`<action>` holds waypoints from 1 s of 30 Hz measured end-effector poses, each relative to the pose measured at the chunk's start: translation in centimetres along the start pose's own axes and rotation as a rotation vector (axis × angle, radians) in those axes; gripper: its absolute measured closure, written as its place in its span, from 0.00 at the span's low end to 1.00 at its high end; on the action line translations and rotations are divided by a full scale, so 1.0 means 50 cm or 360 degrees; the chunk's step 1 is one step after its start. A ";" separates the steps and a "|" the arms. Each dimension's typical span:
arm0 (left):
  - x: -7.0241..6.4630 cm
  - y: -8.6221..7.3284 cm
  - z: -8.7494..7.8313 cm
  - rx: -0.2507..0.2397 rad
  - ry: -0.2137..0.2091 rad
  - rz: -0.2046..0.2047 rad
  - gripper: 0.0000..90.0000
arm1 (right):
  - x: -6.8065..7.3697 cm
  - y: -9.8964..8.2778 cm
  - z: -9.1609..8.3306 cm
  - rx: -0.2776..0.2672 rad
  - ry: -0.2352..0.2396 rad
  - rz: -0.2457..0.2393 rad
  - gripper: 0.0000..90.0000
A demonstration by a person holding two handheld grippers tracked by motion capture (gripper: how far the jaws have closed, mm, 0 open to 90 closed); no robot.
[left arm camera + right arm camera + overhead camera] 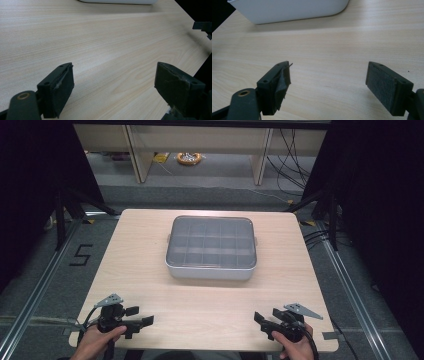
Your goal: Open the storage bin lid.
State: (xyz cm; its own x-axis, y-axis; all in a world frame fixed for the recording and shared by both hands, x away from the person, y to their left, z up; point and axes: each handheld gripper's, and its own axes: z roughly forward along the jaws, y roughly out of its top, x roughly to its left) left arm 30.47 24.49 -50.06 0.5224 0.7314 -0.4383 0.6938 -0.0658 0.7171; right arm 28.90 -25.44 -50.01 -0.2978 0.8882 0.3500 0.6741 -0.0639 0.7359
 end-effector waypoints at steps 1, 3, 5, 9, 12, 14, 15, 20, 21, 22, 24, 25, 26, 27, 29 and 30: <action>0.000 0.000 0.000 0.0000 0.0002 -0.0001 0.17 | -0.002 0.000 0.001 0.0004 -0.0031 0.0000 0.23; 0.001 0.001 0.000 -0.0004 0.0005 -0.0006 0.17 | -0.007 0.004 0.006 -0.0035 -0.0008 0.0001 0.24; 0.001 0.001 0.001 -0.0005 0.0006 -0.0008 0.17 | -0.007 0.007 0.004 -0.0036 -0.0023 0.0016 0.24; 0.000 0.001 0.001 -0.0005 0.0008 -0.0003 0.17 | -0.015 0.011 0.011 -0.0067 -0.0034 0.0008 0.25; 0.001 0.002 0.001 -0.0020 0.0013 0.0006 0.17 | -0.016 0.013 0.016 -0.0062 -0.0017 0.0023 0.26; 0.002 0.003 0.000 -0.0026 0.0013 0.0011 0.17 | -0.010 0.014 0.015 -0.0025 -0.0043 0.0071 0.26; 0.004 0.005 0.000 -0.0024 0.0015 0.0009 0.17 | -0.012 0.015 0.022 -0.0049 -0.0019 0.0055 0.26; 0.004 0.005 0.001 -0.0023 0.0015 0.0008 0.17 | -0.020 0.020 0.024 -0.0072 -0.0002 0.0008 0.26; 0.004 0.005 0.001 -0.0022 0.0018 0.0012 0.17 | -0.024 0.021 0.027 -0.0081 -0.0018 -0.0013 0.26; 0.004 0.006 0.003 -0.0028 0.0014 0.0005 0.17 | -0.024 0.021 0.028 -0.0086 -0.0017 0.0002 0.26; 0.004 0.007 0.004 -0.0032 0.0011 -0.0003 0.17 | -0.025 0.024 0.026 -0.0081 -0.0001 0.0012 0.26; 0.005 0.008 0.004 -0.0036 0.0011 -0.0009 0.17 | -0.026 0.026 0.024 -0.0054 -0.0022 0.0010 0.26; 0.006 0.008 0.004 -0.0036 0.0012 -0.0012 0.17 | -0.026 0.026 0.024 -0.0054 -0.0022 0.0010 0.26; 0.007 0.009 0.005 -0.0033 0.0011 -0.0014 0.17 | -0.028 0.026 0.030 -0.0084 0.0008 0.0017 0.26; 0.009 0.010 0.007 -0.0034 0.0000 -0.0030 0.17 | -0.034 0.028 0.034 -0.0068 -0.0021 0.0018 0.26; 0.012 0.014 0.007 -0.0039 -0.0009 -0.0037 0.17 | -0.032 0.028 0.034 -0.0066 -0.0005 0.0071 0.26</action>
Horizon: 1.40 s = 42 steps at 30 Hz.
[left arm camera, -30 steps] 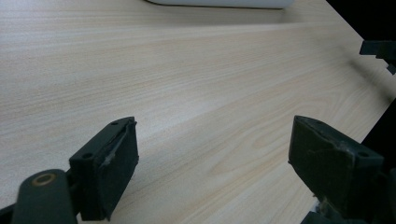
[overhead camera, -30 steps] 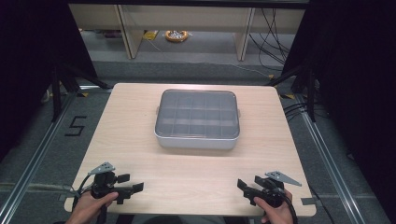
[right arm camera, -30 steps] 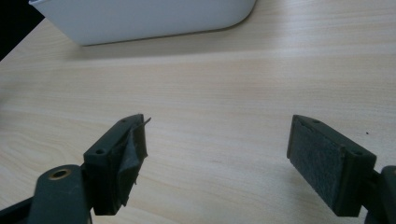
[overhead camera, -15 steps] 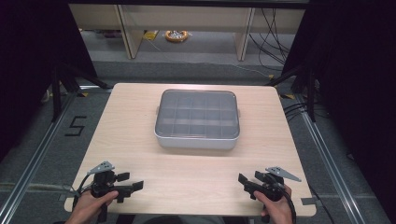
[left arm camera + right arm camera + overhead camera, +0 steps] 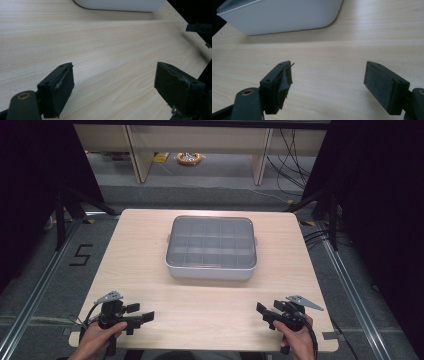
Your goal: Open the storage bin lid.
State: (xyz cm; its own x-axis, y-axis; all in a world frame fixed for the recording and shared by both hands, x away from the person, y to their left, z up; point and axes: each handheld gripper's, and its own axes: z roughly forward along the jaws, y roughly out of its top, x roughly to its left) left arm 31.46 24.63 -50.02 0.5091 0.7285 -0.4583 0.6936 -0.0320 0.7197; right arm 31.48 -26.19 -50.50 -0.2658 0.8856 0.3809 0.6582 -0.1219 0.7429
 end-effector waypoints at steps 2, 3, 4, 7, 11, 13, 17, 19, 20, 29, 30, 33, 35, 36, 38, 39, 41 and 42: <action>0.001 0.003 0.001 -0.0008 0.0008 0.0002 0.17 | -0.003 0.002 0.001 0.0000 -0.0005 0.0020 0.26; 0.004 0.006 0.004 -0.0021 0.0020 -0.0008 0.17 | -0.009 0.005 0.002 -0.0013 -0.0001 -0.0023 0.26; 0.004 0.006 0.004 -0.0021 0.0020 -0.0008 0.17 | -0.011 0.006 0.004 -0.0022 0.0004 -0.0026 0.26; 0.009 0.010 0.011 -0.0022 0.0026 -0.0028 0.17 | -0.009 0.009 0.007 0.0007 -0.0005 0.0022 0.26; 0.014 0.021 0.018 -0.0019 0.0041 -0.0012 0.18 | -0.018 0.014 0.014 -0.0011 -0.0004 -0.0022 0.27; 0.017 0.026 0.023 -0.0029 0.0048 -0.0019 0.18 | -0.018 0.015 0.012 -0.0002 -0.0023 -0.0015 0.27; 0.022 0.043 0.031 -0.0052 0.0059 -0.0044 0.18 | -0.026 0.023 0.019 -0.0026 0.0010 0.0018 0.27; 0.024 0.057 0.036 -0.0077 0.0068 -0.0052 0.18 | -0.025 0.026 0.022 -0.0030 0.0016 0.0066 0.27; 0.024 0.057 0.036 -0.0077 0.0068 -0.0052 0.17 | -0.025 0.026 0.022 -0.0030 0.0016 0.0066 0.27; 0.036 0.094 0.051 -0.0098 0.0023 -0.0122 0.17 | -0.016 0.062 0.021 0.0008 0.0062 0.0339 0.28; 0.036 0.094 0.051 -0.0098 0.0023 -0.0122 0.17 | -0.016 0.066 0.023 -0.0004 0.0050 0.0356 0.28; 0.036 0.108 0.055 -0.0116 0.0016 -0.0138 0.17 | -0.027 0.074 0.029 -0.0043 0.0057 0.0268 0.29; 0.039 0.125 0.056 -0.0127 0.0006 -0.0132 0.17 | -0.032 0.091 0.029 -0.0067 0.0071 0.0268 0.29; 0.039 0.125 0.056 -0.0127 0.0006 -0.0132 0.17 | -0.035 0.096 0.031 -0.0093 0.0054 0.0247 0.29; 0.041 0.137 0.059 -0.0129 0.0002 -0.0154 0.17 | -0.037 0.107 0.033 -0.0099 0.0086 0.0265 0.29; 0.046 0.143 0.060 -0.0120 -0.0007 -0.0128 0.17 | -0.043 0.112 0.036 -0.0108 0.0102 0.0227 0.29; 0.048 0.155 0.064 -0.0140 -0.0003 -0.0153 0.17 | -0.049 0.116 0.040 -0.0120 0.0091 0.0172 0.29; 0.050 0.159 0.066 -0.0155 0.0005 -0.0153 0.17 | -0.052 0.120 0.044 -0.0122 0.0076 0.0142 0.30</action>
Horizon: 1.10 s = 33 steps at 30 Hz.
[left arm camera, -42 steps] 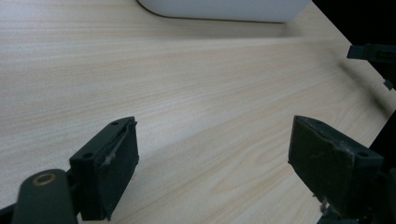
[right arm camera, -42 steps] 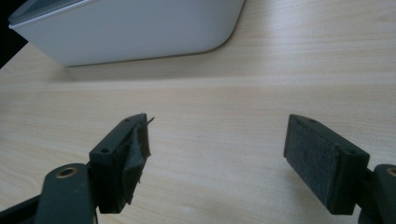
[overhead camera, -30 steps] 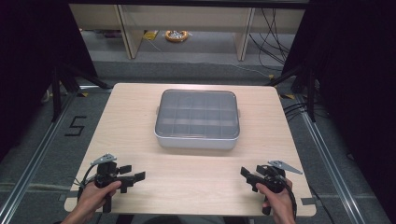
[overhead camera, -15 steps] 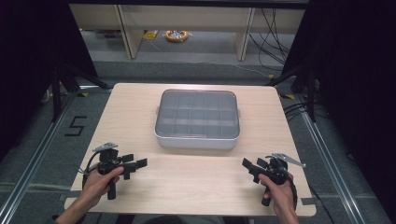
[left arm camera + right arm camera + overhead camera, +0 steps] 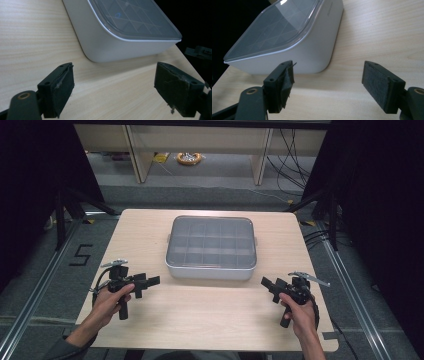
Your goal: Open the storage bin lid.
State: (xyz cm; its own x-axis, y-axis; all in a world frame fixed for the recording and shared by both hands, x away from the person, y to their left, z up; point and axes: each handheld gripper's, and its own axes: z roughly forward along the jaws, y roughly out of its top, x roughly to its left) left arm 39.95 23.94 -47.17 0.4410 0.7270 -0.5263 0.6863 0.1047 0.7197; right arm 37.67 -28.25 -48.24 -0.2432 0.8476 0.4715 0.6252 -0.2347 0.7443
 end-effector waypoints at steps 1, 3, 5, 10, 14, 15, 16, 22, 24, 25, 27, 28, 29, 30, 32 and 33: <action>0.003 0.006 0.000 0.0012 0.0006 0.0012 0.17 | 0.013 0.002 0.000 0.0026 0.0000 0.0126 0.30; 0.008 0.014 0.001 0.0030 0.0008 0.0019 0.17 | 0.017 0.011 0.003 0.0034 0.0004 0.0141 0.30; 0.009 0.018 0.005 0.0024 -0.0003 0.0018 0.17 | 0.019 0.020 0.005 0.0036 0.0028 0.0150 0.31; 0.011 0.027 0.015 0.0003 0.0012 -0.0015 0.17 | 0.021 0.042 0.014 -0.0025 0.0046 0.0128 0.30; 0.013 0.040 0.022 0.0007 0.0012 -0.0006 0.18 | 0.016 0.059 0.030 -0.0040 0.0087 0.0076 0.25; 0.011 0.043 0.025 -0.0004 0.0005 -0.0026 0.18 | 0.013 0.062 0.034 -0.0058 0.0104 0.0055 0.24; 0.011 0.051 0.028 0.0006 0.0011 -0.0014 0.18 | 0.010 0.066 0.038 -0.0068 0.0100 0.0010 0.24; 0.006 0.072 0.039 -0.0028 -0.0008 -0.0027 0.20 | 0.023 0.087 0.054 -0.0051 0.0078 0.0043 0.25; 0.007 0.079 0.043 -0.0027 -0.0007 0.0003 0.20 | 0.024 0.096 0.062 -0.0057 0.0080 0.0044 0.26; 0.005 0.083 0.047 -0.0043 -0.0015 -0.0011 0.21 | 0.023 0.101 0.065 -0.0062 0.0080 0.0016 0.26; 0.007 0.087 0.050 -0.0031 -0.0014 0.0014 0.23 | 0.024 0.110 0.073 -0.0067 0.0075 -0.0008 0.27; 0.006 0.091 0.055 -0.0038 -0.0013 -0.0010 0.23 | 0.025 0.113 0.076 -0.0066 0.0050 -0.0017 0.27; 0.010 0.093 0.056 -0.0022 -0.0009 0.0019 0.23 | 0.029 0.119 0.078 -0.0045 0.0047 0.0048 0.27; 0.011 0.096 0.059 -0.0026 -0.0001 0.0015 0.23 | 0.026 0.124 0.083 -0.0060 0.0055 0.0039 0.28; 0.015 0.102 0.064 -0.0038 0.0022 0.0010 0.24 | 0.016 0.135 0.091 -0.0067 0.0028 -0.0042 0.29; 0.016 0.104 0.067 -0.0057 0.0024 -0.0012 0.24 | 0.025 0.139 0.091 -0.0052 0.0029 0.0053 0.29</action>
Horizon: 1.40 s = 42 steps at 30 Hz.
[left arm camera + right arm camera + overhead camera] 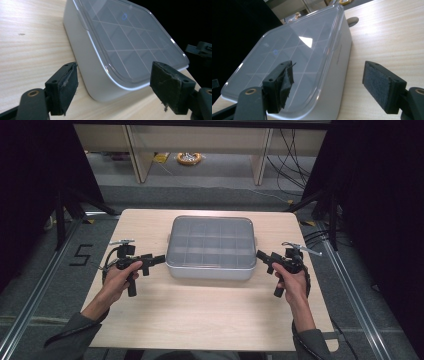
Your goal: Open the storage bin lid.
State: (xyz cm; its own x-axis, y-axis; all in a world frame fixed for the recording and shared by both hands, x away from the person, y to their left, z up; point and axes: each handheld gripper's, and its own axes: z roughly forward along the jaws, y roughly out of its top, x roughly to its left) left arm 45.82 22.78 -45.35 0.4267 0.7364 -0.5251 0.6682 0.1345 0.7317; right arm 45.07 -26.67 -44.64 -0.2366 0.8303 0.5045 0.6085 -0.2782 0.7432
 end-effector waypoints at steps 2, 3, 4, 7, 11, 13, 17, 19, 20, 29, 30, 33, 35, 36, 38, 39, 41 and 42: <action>0.005 0.005 0.003 0.0008 0.0012 0.0003 0.24 | -0.006 0.010 0.004 -0.0002 0.0010 -0.0035 0.29; 0.008 0.008 0.004 0.0021 0.0021 0.0011 0.24 | -0.003 0.014 0.005 0.0004 -0.0014 -0.0003 0.30; 0.008 0.010 0.009 0.0005 0.0022 -0.0010 0.24 | -0.010 0.019 0.008 -0.0011 -0.0012 -0.0056 0.30; 0.017 0.022 0.016 0.0022 0.0011 -0.0037 0.25 | -0.015 0.028 0.018 -0.0017 -0.0008 -0.0069 0.33; 0.029 0.037 0.032 0.0028 0.0028 -0.0075 0.27 | -0.010 0.037 0.032 -0.0002 -0.0008 0.0040 0.36; 0.030 0.044 0.040 0.0025 0.0030 -0.0088 0.29 | -0.010 0.042 0.041 0.0007 -0.0009 0.0080 0.38; 0.033 0.058 0.056 0.0022 0.0050 -0.0105 0.29 | -0.014 0.048 0.061 0.0018 -0.0009 0.0077 0.40; 0.036 0.064 0.068 0.0025 0.0063 -0.0113 0.30 | -0.012 0.050 0.070 0.0022 -0.0016 0.0095 0.41; 0.037 0.067 0.073 0.0037 0.0070 -0.0114 0.30 | -0.013 0.052 0.075 0.0023 -0.0006 0.0083 0.42; 0.038 0.083 0.120 0.0031 0.0096 -0.0153 0.33 | -0.011 0.058 0.102 0.0034 -0.0008 0.0114 0.42; 0.039 0.086 0.124 0.0031 0.0102 -0.0150 0.34 | -0.019 0.059 0.107 0.0019 -0.0003 0.0035 0.42; 0.044 0.093 0.133 0.0029 0.0102 -0.0164 0.36 | -0.012 0.060 0.110 0.0040 -0.0006 0.0120 0.42; 0.048 0.098 0.140 0.0038 0.0107 -0.0170 0.38 | -0.021 0.063 0.118 0.0003 -0.0004 0.0063 0.43; 0.050 0.099 0.144 0.0039 0.0108 -0.0184 0.39 | -0.022 0.064 0.121 0.0007 -0.0005 0.0065 0.43; 0.054 0.101 0.153 0.0044 0.0108 -0.0187 0.43 | -0.015 0.065 0.119 0.0050 -0.0002 0.0174 0.43; 0.057 0.102 0.156 0.0050 0.0107 -0.0191 0.43 | -0.016 0.066 0.121 0.0045 -0.0017 0.0163 0.44; 0.061 0.103 0.162 0.0051 0.0115 -0.0200 0.45 | -0.017 0.067 0.122 0.0048 -0.0006 0.0158 0.44; 0.063 0.103 0.164 0.0053 0.0109 -0.0205 0.46 | -0.016 0.067 0.124 0.0048 -0.0008 0.0175 0.44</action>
State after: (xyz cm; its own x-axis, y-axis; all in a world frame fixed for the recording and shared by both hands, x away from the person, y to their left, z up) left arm 55.63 20.37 -46.81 0.2945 0.7582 -0.5817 0.7350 0.2094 0.6449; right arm 52.02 -25.27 -45.28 -0.1633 0.7981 0.5800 0.6531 -0.3532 0.6699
